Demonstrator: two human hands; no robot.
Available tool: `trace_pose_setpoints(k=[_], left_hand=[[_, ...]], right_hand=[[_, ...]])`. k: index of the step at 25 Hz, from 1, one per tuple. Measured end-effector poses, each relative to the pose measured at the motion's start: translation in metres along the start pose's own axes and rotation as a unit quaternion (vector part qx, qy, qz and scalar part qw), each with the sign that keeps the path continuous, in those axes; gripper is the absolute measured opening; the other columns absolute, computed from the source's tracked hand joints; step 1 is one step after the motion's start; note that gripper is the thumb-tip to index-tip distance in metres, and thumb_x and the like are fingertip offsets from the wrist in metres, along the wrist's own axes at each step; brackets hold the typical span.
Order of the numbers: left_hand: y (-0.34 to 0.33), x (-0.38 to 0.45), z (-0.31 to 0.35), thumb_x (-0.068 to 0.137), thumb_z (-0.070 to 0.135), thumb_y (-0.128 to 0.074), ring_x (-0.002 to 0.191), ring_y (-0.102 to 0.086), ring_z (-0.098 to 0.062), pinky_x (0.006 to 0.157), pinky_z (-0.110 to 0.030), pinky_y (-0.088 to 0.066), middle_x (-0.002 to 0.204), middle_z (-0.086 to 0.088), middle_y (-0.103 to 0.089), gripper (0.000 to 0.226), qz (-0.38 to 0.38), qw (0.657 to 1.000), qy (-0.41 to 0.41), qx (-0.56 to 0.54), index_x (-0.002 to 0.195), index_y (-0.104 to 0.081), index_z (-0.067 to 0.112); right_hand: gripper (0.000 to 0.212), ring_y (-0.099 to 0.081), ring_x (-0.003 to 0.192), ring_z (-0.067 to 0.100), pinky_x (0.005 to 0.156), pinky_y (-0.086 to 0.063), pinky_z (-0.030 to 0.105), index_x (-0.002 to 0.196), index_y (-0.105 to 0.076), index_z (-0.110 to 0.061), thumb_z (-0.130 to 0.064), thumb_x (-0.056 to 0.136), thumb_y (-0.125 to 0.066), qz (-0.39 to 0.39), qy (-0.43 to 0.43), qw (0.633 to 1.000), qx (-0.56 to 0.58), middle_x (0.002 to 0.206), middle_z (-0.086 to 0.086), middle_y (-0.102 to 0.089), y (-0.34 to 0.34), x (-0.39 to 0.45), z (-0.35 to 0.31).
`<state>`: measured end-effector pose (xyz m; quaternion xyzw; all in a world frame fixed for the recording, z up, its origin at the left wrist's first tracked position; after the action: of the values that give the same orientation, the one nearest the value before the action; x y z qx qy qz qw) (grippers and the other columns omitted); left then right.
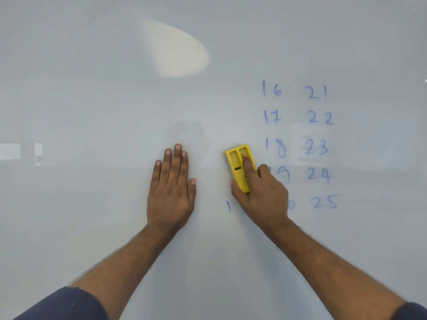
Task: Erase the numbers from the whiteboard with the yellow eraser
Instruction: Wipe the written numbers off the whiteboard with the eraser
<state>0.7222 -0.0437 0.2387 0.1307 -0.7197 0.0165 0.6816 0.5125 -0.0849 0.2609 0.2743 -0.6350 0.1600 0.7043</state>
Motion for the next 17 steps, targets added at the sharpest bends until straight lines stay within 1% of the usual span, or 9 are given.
trace_pose_setpoints(k=[3, 6, 8, 11, 13, 14, 15, 17], left_hand=[[0.000, -0.003, 0.000, 0.105, 0.032, -0.029, 0.157, -0.008, -0.025, 0.128, -0.043, -0.009, 0.169, -0.010, -0.012, 0.062, -0.001, 1.000, -0.003, 0.000, 0.159, -0.015, 0.007], [0.000, -0.009, -0.002, 0.104, 0.032, -0.030, 0.157, -0.008, -0.025, 0.128, -0.043, -0.009, 0.169, -0.009, -0.011, 0.062, -0.007, 1.000, -0.017, 0.000, 0.159, -0.015, 0.006], [-0.002, -0.011, -0.003, 0.104, 0.033, -0.028, 0.157, -0.007, -0.024, 0.128, -0.042, -0.007, 0.169, -0.008, -0.009, 0.063, -0.008, 1.000, -0.020, 0.006, 0.159, -0.013, 0.007], [-0.004, -0.013, -0.002, 0.105, 0.033, -0.026, 0.157, -0.006, -0.024, 0.128, -0.042, -0.007, 0.170, -0.008, -0.008, 0.063, -0.008, 1.000, -0.015, 0.009, 0.160, -0.011, 0.007], [-0.004, -0.013, 0.000, 0.105, 0.033, -0.026, 0.157, -0.006, -0.025, 0.128, -0.043, -0.007, 0.170, -0.008, -0.008, 0.063, -0.006, 1.000, -0.006, 0.011, 0.160, -0.011, 0.007], [-0.004, -0.013, 0.001, 0.105, 0.033, -0.027, 0.157, -0.006, -0.025, 0.128, -0.043, -0.007, 0.169, -0.009, -0.009, 0.063, -0.006, 1.000, -0.004, 0.008, 0.160, -0.011, 0.007], [-0.004, -0.014, 0.002, 0.105, 0.033, -0.027, 0.157, -0.007, -0.025, 0.128, -0.043, -0.007, 0.169, -0.009, -0.009, 0.063, -0.006, 1.000, -0.001, 0.005, 0.160, -0.012, 0.007], [-0.003, -0.015, 0.005, 0.104, 0.033, -0.028, 0.157, -0.008, -0.026, 0.128, -0.044, -0.007, 0.169, -0.010, -0.010, 0.063, -0.005, 1.000, 0.008, 0.004, 0.159, -0.013, 0.007]], right_hand=[[0.058, -0.047, 0.050, 0.027, 0.040, -0.036, 0.031, 0.133, -0.053, -0.016, -0.048, 0.085, -0.055, -0.026, 0.093, 0.995, -0.003, 0.075, 0.009, -0.049, -0.012, -0.024, -0.024], [0.056, -0.046, 0.049, 0.027, 0.040, -0.036, 0.032, 0.133, -0.053, -0.019, -0.048, 0.086, -0.054, -0.061, 0.136, 0.989, -0.016, 0.073, 0.008, -0.048, -0.016, -0.055, -0.018], [0.055, -0.046, 0.048, 0.027, 0.040, -0.036, 0.031, 0.132, -0.053, -0.019, -0.048, 0.085, -0.053, -0.064, 0.127, 0.989, -0.031, 0.073, 0.008, -0.048, -0.011, -0.061, 0.004], [0.055, -0.046, 0.048, 0.028, 0.041, -0.034, 0.029, 0.130, -0.055, -0.016, -0.047, 0.084, -0.058, -0.044, 0.064, 0.996, -0.044, 0.072, 0.008, -0.047, 0.000, -0.048, 0.035], [0.058, -0.045, 0.048, 0.027, 0.040, -0.033, 0.028, 0.131, -0.055, -0.016, -0.044, 0.082, -0.065, -0.035, 0.025, 0.999, -0.028, 0.073, 0.009, -0.047, 0.003, -0.035, 0.034], [0.058, -0.045, 0.048, 0.027, 0.040, -0.034, 0.029, 0.132, -0.055, -0.016, -0.044, 0.082, -0.065, -0.032, 0.019, 0.999, -0.023, 0.073, 0.008, -0.048, 0.002, -0.033, 0.027], [0.058, -0.046, 0.049, 0.027, 0.041, -0.034, 0.029, 0.132, -0.055, -0.017, -0.045, 0.082, -0.063, -0.032, 0.026, 0.999, -0.022, 0.074, 0.008, -0.049, -0.001, -0.033, 0.017], [0.057, -0.047, 0.050, 0.026, 0.042, -0.033, 0.030, 0.132, -0.054, -0.018, -0.048, 0.084, -0.057, -0.045, 0.075, 0.996, -0.020, 0.075, 0.007, -0.050, -0.009, -0.045, -0.004]])
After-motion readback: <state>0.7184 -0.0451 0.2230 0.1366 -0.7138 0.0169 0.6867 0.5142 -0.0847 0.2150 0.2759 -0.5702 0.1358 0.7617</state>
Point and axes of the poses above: each hand's wrist, its own x-axis towards the middle knuckle, its own y-axis out of the back of the hand, z = x × y, the point moved 4 cm from there along x, towards the middle knuckle
